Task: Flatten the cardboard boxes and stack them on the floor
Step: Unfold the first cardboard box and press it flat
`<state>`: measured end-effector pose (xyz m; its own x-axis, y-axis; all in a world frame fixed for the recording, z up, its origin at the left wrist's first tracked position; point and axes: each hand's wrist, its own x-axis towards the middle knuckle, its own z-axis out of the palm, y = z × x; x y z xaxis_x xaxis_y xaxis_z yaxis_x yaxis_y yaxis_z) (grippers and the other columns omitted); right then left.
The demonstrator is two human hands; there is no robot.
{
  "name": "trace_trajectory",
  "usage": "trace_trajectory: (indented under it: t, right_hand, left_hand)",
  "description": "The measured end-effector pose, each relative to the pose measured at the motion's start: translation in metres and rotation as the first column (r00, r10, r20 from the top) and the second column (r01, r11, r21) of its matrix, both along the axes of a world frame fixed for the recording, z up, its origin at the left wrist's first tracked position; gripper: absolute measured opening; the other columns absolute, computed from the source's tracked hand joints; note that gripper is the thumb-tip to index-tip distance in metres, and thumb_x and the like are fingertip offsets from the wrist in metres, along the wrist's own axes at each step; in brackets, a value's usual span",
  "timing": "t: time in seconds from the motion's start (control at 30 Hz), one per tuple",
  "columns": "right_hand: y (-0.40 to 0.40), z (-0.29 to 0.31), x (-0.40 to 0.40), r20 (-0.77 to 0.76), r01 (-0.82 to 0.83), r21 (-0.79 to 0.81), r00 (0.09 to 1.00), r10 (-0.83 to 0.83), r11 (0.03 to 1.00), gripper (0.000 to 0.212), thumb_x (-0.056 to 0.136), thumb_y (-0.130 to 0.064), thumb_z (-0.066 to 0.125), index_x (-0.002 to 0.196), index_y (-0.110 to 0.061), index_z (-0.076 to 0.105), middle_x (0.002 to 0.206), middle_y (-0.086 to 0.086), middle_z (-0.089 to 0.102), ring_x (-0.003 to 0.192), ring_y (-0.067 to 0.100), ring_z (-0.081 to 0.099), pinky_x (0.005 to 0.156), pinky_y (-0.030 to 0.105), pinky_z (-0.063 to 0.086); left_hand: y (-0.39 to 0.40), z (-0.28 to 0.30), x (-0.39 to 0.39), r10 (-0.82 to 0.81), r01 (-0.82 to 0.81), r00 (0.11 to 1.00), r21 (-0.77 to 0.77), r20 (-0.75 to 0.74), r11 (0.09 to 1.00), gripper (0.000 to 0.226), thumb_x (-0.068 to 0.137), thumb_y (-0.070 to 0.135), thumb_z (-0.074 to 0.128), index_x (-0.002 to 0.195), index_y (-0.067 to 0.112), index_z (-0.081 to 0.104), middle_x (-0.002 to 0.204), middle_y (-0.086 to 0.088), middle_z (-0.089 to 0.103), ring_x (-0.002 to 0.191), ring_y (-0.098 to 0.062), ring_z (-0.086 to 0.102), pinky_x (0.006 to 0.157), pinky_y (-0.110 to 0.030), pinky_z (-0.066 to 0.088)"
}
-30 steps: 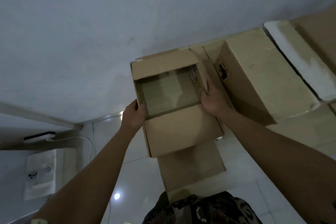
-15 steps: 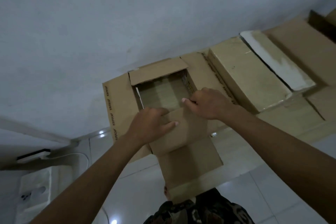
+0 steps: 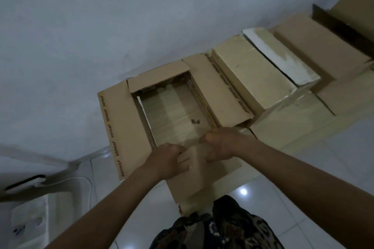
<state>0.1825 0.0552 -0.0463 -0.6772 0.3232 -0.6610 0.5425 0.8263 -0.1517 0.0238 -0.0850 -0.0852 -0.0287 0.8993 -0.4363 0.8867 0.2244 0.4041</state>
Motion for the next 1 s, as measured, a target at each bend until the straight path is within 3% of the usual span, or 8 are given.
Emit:
trace_trajectory:
  t: [0.13,0.2,0.3,0.43,0.57,0.7,0.83,1.0]
  right_hand:
    - [-0.005,-0.024,0.002,-0.157,-0.057,0.159,0.984,0.082,0.986,0.048,0.089,-0.059,0.059,0.124,-0.026,0.062,0.118,0.009,0.067,0.109,0.030,0.063,0.086,0.036,0.048]
    - [-0.002,-0.030,0.003,-0.205,-0.068,0.177,0.973,0.104,0.982,0.044,0.090,-0.057,0.058,0.119,-0.025,0.063,0.113,0.010,0.069,0.106,0.031,0.065,0.085,0.037,0.048]
    - [0.004,-0.039,0.004,-0.274,-0.107,0.198,0.949,0.159,0.974,0.041,0.092,-0.056,0.056,0.116,-0.023,0.063,0.109,0.009,0.071,0.102,0.030,0.066,0.080,0.035,0.047]
    - [0.007,-0.050,0.005,-0.320,-0.095,0.209,0.934,0.160,0.973,0.045,0.092,-0.060,0.054,0.119,-0.026,0.062,0.106,0.008,0.072,0.097,0.030,0.068,0.073,0.033,0.045]
    - [0.010,-0.058,0.008,-0.344,-0.120,0.214,0.920,0.190,0.970,0.046,0.094,-0.059,0.052,0.121,-0.024,0.061,0.107,0.007,0.072,0.097,0.029,0.068,0.073,0.033,0.045]
    - [0.013,-0.064,0.008,-0.397,-0.101,0.217,0.900,0.182,0.971,0.046,0.092,-0.062,0.051,0.116,-0.026,0.064,0.103,0.003,0.074,0.090,0.025,0.069,0.073,0.034,0.050]
    - [0.016,-0.073,0.007,-0.493,-0.048,0.270,0.851,0.181,0.962,0.052,0.083,-0.073,0.052,0.095,-0.026,0.070,0.078,0.000,0.073,0.067,0.023,0.068,0.056,0.028,0.042]
    - [0.019,-0.083,0.003,-0.563,0.010,0.359,0.800,0.208,0.933,0.052,0.073,-0.078,0.059,0.066,-0.028,0.066,0.050,-0.005,0.060,0.041,0.016,0.056,0.044,0.020,0.032]
  left_hand:
    - [0.010,-0.013,-0.003,-0.022,0.034,0.989,0.085,-0.144,0.996,0.026,0.080,0.045,0.067,0.091,0.022,0.073,0.086,0.002,0.072,0.082,-0.018,0.066,0.067,-0.034,0.053]
    - [0.019,-0.010,-0.012,-0.031,0.031,0.999,0.010,-0.012,0.999,0.034,0.081,0.051,0.068,0.098,0.023,0.075,0.093,0.005,0.073,0.086,-0.013,0.067,0.073,-0.031,0.054]
    - [0.051,0.002,-0.042,0.204,-0.192,0.955,-0.072,0.217,0.979,0.062,0.084,0.065,0.061,0.130,0.024,0.063,0.127,0.005,0.064,0.114,-0.012,0.060,0.094,-0.026,0.047]
    - [0.102,0.001,-0.099,0.294,-0.216,0.943,0.388,-0.153,0.896,0.070,0.090,0.045,0.058,0.149,0.012,0.040,0.152,-0.014,0.040,0.140,-0.031,0.037,0.111,-0.043,0.036]
    - [0.140,0.013,-0.129,0.367,-0.109,0.869,0.593,-0.334,0.798,0.072,0.086,0.030,0.064,0.150,0.013,0.036,0.157,-0.016,0.031,0.143,-0.037,0.030,0.110,-0.057,0.033]
    - [0.171,0.015,-0.148,0.371,-0.079,0.835,0.579,-0.406,0.812,0.077,0.087,0.029,0.065,0.153,0.012,0.029,0.161,-0.016,0.022,0.148,-0.036,0.017,0.116,-0.058,0.020]
    - [0.196,0.006,-0.165,0.374,-0.180,0.828,0.435,-0.418,0.882,0.084,0.088,0.034,0.065,0.155,0.012,0.019,0.161,-0.012,0.019,0.148,-0.034,0.016,0.115,-0.062,0.014]
    - [0.205,-0.020,-0.187,0.351,-0.165,0.861,0.452,-0.369,0.877,0.050,0.092,0.025,0.057,0.136,0.003,0.048,0.148,-0.018,0.042,0.131,-0.039,0.042,0.101,-0.057,0.038]
